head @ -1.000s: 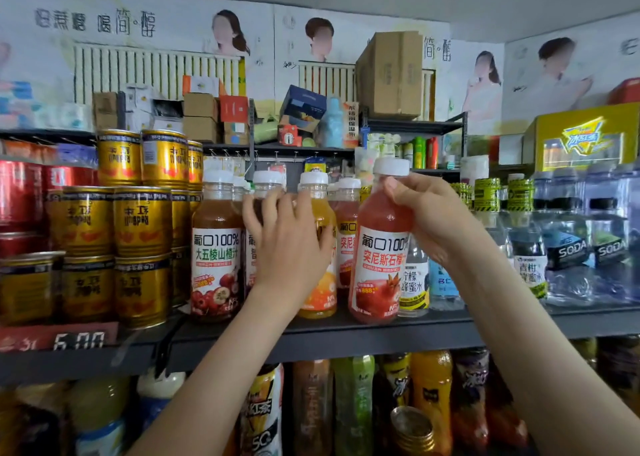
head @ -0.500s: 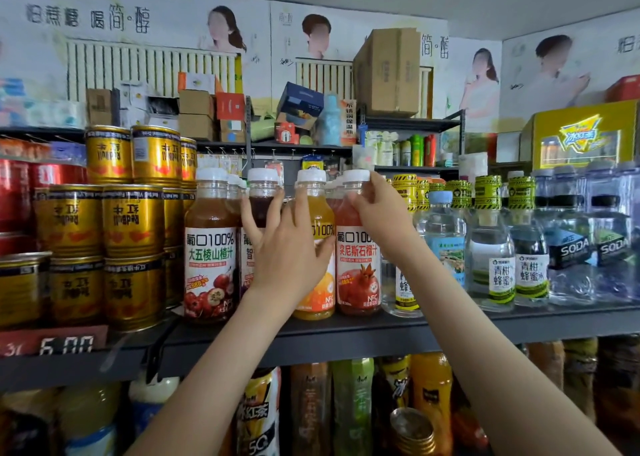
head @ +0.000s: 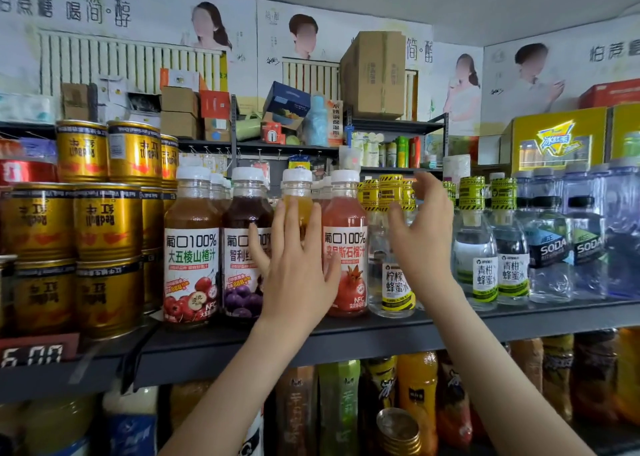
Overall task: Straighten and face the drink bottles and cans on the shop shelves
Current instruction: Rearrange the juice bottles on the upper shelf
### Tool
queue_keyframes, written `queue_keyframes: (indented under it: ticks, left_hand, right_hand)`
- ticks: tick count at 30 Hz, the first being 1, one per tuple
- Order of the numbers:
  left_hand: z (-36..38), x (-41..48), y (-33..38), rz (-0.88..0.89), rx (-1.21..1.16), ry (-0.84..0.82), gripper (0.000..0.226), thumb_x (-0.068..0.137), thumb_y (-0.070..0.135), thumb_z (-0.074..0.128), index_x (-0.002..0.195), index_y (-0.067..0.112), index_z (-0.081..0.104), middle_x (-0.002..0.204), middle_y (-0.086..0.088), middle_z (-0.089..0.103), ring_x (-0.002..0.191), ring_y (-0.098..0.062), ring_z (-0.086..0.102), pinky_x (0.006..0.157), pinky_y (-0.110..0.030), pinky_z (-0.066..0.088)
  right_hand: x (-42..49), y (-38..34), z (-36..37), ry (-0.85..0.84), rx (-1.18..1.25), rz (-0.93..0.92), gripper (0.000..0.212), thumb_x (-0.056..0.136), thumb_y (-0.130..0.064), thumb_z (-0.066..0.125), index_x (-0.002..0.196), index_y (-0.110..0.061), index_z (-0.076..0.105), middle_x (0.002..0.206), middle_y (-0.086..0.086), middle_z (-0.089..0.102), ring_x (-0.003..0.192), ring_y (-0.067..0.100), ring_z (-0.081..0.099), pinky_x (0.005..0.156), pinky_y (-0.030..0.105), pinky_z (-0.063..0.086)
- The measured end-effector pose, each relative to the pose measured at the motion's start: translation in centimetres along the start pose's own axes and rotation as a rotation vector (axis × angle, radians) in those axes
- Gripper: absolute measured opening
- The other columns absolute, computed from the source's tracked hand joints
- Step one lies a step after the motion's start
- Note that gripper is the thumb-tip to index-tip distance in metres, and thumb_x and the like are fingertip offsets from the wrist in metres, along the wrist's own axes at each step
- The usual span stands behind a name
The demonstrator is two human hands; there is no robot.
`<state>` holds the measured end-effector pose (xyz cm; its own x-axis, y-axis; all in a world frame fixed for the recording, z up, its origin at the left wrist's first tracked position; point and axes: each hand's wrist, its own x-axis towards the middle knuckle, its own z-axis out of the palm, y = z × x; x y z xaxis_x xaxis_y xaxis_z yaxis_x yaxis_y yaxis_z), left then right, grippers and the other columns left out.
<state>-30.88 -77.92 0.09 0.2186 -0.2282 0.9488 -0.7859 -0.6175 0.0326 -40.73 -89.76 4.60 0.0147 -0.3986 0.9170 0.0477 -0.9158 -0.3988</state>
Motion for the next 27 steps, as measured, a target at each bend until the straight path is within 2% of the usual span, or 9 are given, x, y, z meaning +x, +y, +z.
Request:
queue_keyframes:
  ticks: [3,6,9,13,15,17,19,22,27]
  left_hand:
    - [0.2,-0.3,0.9,0.022,0.006,-0.018,0.067,0.085,0.05,0.044,0.144,0.018,0.039,0.153,-0.014,0.03,0.143,-0.031,0.02,0.111,-0.052,-0.004]
    - [0.7,-0.6,1.6,0.056,0.012,-0.038,0.067,0.084,0.052,0.048,0.142,0.019,0.041,0.152,-0.012,0.033,0.143,-0.03,0.018,0.11,-0.055,-0.004]
    - [1.1,-0.8,2.1,0.062,0.026,-0.05,0.068,0.083,0.052,0.048,0.142,0.017,0.042,0.149,-0.008,0.039,0.142,-0.029,0.017,0.109,-0.056,-0.005]
    - [1.2,-0.9,2.6,0.075,0.033,-0.023,0.068,0.081,0.046,0.057,0.14,0.016,0.043,0.147,-0.009,0.043,0.141,-0.03,0.022,0.109,-0.058,-0.001]
    - [1.2,-1.1,2.8,0.084,0.022,-0.014,0.068,0.079,0.044,0.064,0.139,0.017,0.045,0.146,-0.01,0.043,0.141,-0.031,0.024,0.108,-0.059,0.001]
    - [1.1,-1.4,3.0,0.089,0.01,-0.013,0.067,0.079,0.043,0.065,0.139,0.018,0.046,0.147,-0.01,0.042,0.142,-0.03,0.021,0.109,-0.058,-0.002]
    - [1.1,-1.6,3.2,0.086,-0.021,-0.019,0.064,0.08,0.045,0.06,0.137,0.019,0.048,0.147,-0.011,0.041,0.142,-0.03,0.019,0.109,-0.054,-0.006]
    - [1.1,-1.8,4.0,0.062,-0.056,-0.041,0.062,0.081,0.048,0.047,0.136,0.019,0.049,0.147,-0.012,0.041,0.141,-0.031,0.021,0.109,-0.053,-0.002]
    - [1.3,-1.8,5.7,0.079,-0.091,-0.049,0.06,0.08,0.044,0.054,0.134,0.018,0.051,0.149,-0.014,0.038,0.141,-0.032,0.023,0.109,-0.053,-0.002]
  right_hand:
    - [0.2,1.2,-0.3,-0.104,-0.084,0.093,0.061,0.089,-0.02,0.063,0.141,-0.005,0.034,0.13,0.013,0.051,0.122,0.028,0.042,0.098,0.032,0.032]
    - [0.8,0.9,-0.5,-0.241,0.072,0.187,0.067,0.091,-0.025,0.062,0.145,-0.011,0.026,0.134,0.011,0.05,0.12,0.021,0.048,0.087,0.019,0.035]
    - [1.5,0.6,-0.4,-0.312,0.113,0.217,0.067,0.093,-0.023,0.061,0.147,-0.012,0.023,0.114,-0.002,0.051,0.084,0.001,0.05,0.064,0.004,0.037]
    - [1.7,1.0,0.0,-0.313,0.079,0.179,0.063,0.091,-0.012,0.06,0.145,-0.008,0.027,0.093,-0.008,0.055,0.066,-0.004,0.047,0.052,0.001,0.037]
    - [1.4,1.1,-0.1,-0.298,0.073,0.16,0.058,0.092,-0.01,0.058,0.144,-0.008,0.03,0.089,-0.012,0.054,0.069,-0.005,0.05,0.057,0.0,0.037]
    - [1.3,1.2,-0.6,-0.244,0.039,0.09,0.05,0.095,-0.01,0.053,0.141,-0.007,0.035,0.113,-0.001,0.059,0.095,0.005,0.055,0.077,0.003,0.036]
    - [1.5,1.9,-1.2,-0.134,-0.06,0.006,0.043,0.095,-0.008,0.049,0.138,-0.005,0.04,0.131,0.008,0.053,0.119,0.02,0.048,0.095,0.019,0.034]
    - [2.3,3.6,-1.9,-0.095,-0.247,0.02,0.043,0.094,-0.008,0.047,0.137,-0.004,0.041,0.128,0.011,0.055,0.118,0.03,0.042,0.092,0.028,0.028]
    - [3.0,4.5,-2.3,-0.379,-0.12,0.229,0.055,0.094,-0.024,0.057,0.14,-0.006,0.033,0.113,0.002,0.051,0.105,0.023,0.052,0.089,0.038,0.045]
